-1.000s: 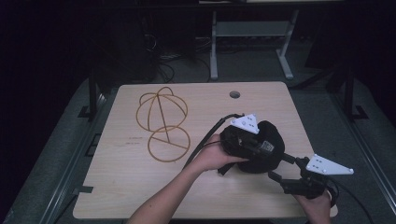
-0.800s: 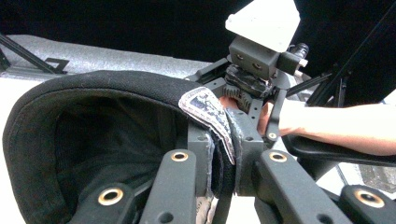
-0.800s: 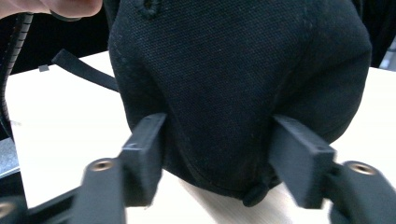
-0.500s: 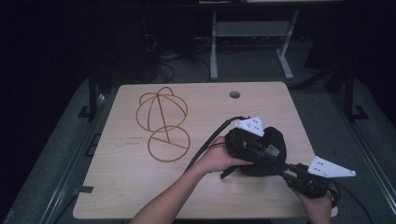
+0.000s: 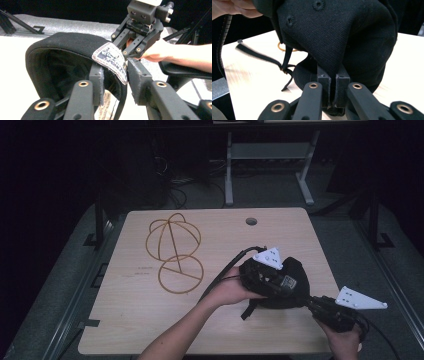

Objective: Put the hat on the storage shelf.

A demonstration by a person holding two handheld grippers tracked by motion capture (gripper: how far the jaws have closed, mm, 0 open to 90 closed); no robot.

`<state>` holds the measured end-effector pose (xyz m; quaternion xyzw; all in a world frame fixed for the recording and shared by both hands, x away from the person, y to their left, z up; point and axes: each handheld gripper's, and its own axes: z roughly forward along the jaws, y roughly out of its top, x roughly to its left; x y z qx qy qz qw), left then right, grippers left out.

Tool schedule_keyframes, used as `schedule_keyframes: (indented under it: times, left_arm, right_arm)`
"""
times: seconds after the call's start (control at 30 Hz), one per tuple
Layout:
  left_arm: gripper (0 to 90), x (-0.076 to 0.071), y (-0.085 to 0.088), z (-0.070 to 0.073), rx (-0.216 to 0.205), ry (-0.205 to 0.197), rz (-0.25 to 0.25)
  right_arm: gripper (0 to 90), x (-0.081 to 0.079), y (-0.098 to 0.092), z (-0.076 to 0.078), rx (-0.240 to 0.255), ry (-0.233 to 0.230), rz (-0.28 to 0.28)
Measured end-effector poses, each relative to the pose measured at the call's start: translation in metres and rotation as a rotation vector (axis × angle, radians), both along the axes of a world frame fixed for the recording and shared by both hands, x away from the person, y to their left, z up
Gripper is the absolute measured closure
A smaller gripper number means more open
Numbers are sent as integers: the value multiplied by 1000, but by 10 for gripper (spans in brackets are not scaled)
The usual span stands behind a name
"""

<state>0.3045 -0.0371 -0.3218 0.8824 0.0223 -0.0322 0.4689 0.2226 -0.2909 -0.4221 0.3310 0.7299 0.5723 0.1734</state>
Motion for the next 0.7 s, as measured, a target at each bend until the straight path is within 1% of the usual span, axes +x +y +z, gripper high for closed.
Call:
schedule_keyframes:
  times: [0.03, 0.07, 0.1, 0.17, 0.3, 0.33, 0.4, 0.43, 0.47, 0.5, 0.6, 0.67, 0.7]
  left_arm:
    - [591, -1, 3, 1, 14, -8, 6]
    - [574, -1, 3, 1, 14, -8, 6]
    - [574, -1, 6, 1, 15, 2, 1]
    - [512, 1, 15, 1, 6, 27, 21]
    - [505, 1, 30, 1, 2, 25, 48]
    - [502, 1, 30, 1, 2, 25, 48]
    - [501, 1, 38, 0, 2, 24, 59]
    - [501, 0, 45, -1, 8, 14, 71]
    - [499, 0, 45, -1, 8, 14, 71]
    - [499, -1, 49, -3, 13, 7, 81]
    - [499, -2, 62, -7, 5, 10, 104]
    - [500, -2, 73, -12, 20, 3, 126]
    - [499, -2, 73, -12, 20, 3, 126]
  right_arm:
    - [862, 0, -1, 1, -1, 1, -3]
    - [862, 0, -1, 1, -1, 1, -3]
    - [862, 0, -1, 1, -2, 1, -5]
    - [861, 0, -3, 3, 0, 15, -11]
    - [862, 0, -4, 7, 1, 29, -15]
    - [861, 0, -5, 8, 0, 30, -16]
    - [861, 0, -5, 9, 1, 33, -17]
    - [861, 1, -5, 10, -2, 42, -19]
    - [861, 1, -5, 11, -3, 45, -20]
    - [861, 2, -6, 12, -5, 47, -15]
    - [861, 3, -6, 13, -8, 53, -18]
    - [861, 5, -5, 16, -11, 60, -15]
    - [861, 5, -5, 16, -11, 60, -15]
